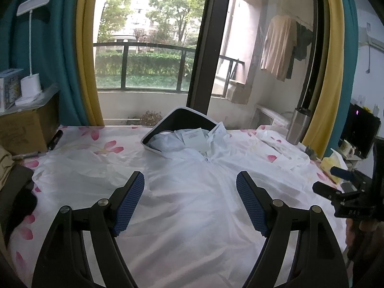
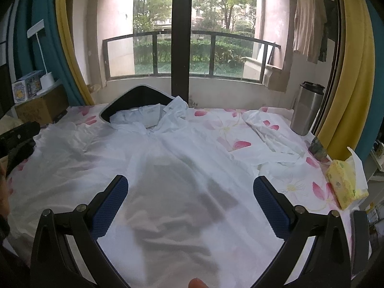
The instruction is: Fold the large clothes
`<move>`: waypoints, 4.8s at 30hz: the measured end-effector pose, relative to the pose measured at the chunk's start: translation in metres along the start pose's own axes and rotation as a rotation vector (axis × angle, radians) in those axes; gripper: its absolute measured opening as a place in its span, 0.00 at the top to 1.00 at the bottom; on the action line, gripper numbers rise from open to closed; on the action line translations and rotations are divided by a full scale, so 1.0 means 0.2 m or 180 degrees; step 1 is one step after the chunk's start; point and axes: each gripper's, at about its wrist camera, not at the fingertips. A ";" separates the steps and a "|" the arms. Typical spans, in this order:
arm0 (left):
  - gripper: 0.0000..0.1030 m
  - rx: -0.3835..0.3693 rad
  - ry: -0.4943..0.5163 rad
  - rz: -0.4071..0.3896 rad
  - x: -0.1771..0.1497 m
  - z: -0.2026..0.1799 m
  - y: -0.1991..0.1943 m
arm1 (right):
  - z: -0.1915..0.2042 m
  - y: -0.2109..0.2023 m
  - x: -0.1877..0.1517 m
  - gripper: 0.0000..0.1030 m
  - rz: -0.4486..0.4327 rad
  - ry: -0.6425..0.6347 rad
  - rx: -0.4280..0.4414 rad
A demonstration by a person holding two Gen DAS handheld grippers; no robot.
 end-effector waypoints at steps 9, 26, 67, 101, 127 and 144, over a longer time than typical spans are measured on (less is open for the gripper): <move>0.20 -0.0027 0.0086 0.0196 0.07 -0.01 0.21 | -0.37 0.19 0.09 0.00 0.0165 0.0146 -0.0074; 0.20 0.0083 -0.0034 0.0631 0.14 0.07 0.75 | -0.92 0.87 0.36 0.31 0.0607 -0.0262 -0.0210; 0.20 0.0028 0.0033 0.0390 0.22 -0.09 0.53 | -1.61 -0.19 0.64 0.96 -0.0597 0.0403 -0.1368; 0.20 0.0385 -0.0378 0.0189 0.07 0.71 0.08 | 0.57 0.59 0.52 0.95 0.0173 -0.0539 0.0991; 0.21 -0.0488 0.0273 0.1137 0.01 0.28 0.79 | -0.07 0.50 0.13 0.30 0.0677 -0.0074 0.0837; 0.94 -0.0038 0.0344 0.1180 0.04 0.46 0.95 | -0.65 0.83 0.13 0.31 0.0828 0.0373 0.0165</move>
Point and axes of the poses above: each gripper's, at about its wrist camera, not at the fingertips, and y roughly the way its jaws point, z to its left, x to its top, and after that the axes turned 2 degrees about -y, right-handed
